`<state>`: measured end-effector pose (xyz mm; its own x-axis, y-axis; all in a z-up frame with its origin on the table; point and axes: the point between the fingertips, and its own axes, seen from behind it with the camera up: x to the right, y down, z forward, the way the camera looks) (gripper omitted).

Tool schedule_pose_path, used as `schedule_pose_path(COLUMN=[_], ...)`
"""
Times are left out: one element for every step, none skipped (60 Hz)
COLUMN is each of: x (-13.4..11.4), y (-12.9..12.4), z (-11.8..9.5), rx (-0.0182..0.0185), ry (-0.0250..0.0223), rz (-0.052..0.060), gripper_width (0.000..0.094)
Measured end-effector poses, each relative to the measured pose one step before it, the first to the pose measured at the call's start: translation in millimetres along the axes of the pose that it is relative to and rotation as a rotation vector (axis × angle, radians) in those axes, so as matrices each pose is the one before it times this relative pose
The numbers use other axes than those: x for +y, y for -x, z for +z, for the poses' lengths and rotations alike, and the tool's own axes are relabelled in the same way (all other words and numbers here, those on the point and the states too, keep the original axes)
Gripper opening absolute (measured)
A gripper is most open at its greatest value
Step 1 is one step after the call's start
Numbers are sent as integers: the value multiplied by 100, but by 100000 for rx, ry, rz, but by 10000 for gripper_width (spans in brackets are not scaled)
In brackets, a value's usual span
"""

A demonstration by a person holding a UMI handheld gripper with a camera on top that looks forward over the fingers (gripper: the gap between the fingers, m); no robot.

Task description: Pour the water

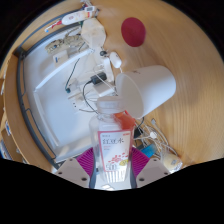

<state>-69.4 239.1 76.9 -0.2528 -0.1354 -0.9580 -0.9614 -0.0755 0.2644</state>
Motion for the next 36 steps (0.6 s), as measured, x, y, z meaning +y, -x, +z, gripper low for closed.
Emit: schedule_pose_path(x=[36,40,82,139,152,132,80,30,10,-2,-59,-192,-329,-172,-558,-603,-649,-699,-760,-841,-826,-776,-758,-707,-659,-758,-442,-362,-270,-185,-126,36,147,205,259,546], y=[94,133,157,285,441,513,599,654,677,658,644,576,498,499,647,295,122,-25,-209,-363,-467,-565,-621,-717,-895,-287,-897,-924,-931,-924,-875,-962,-1008,-970,-838,-885], z=[-41,-80,-117,-146,-155,-184,-186,-160,-180,-209,-212,-257,-266,-249,-382,-266,-305,-306,-289,-274,-263,-285,-240,-214,-105,-531,-89,-75,-13,-8,59,97,125,159,178,397], rx=[371,206,371,-110,-333,-441,-449,-457,-425,-274,-57,232,335,-430,1676,429,832,1248,1802,2156,2226,2322,2441,2404,1864,3164,2544,2718,2563,2393,2285,2474,2641,2531,2149,1318], ry=[-64,56,114,387,510,439,466,486,656,772,644,309,-74,-1465,784,-228,-503,-673,-872,-982,-1066,-1005,-895,-1007,-2671,615,-1015,-833,-841,-776,-795,-561,-298,-140,-74,-735], rz=[-1037,-1403,-1901,-2310,-2963,-3618,-4176,-4595,-5129,-5789,-6185,-6287,-6381,-6896,-6611,-7163,-7306,-7255,-7093,-7199,-7383,-7210,-6851,-6402,-6105,-5225,-4694,-4259,-4041,-3931,-3635,-3251,-2834,-2501,-2285,-2054], gripper_width=[477,476,478,480,478,476,475,475,477,477,477,478,476,476,477,477,479,482,482,482,484,484,483,485,484,484,483,483,484,483,484,484,483,483,484,484])
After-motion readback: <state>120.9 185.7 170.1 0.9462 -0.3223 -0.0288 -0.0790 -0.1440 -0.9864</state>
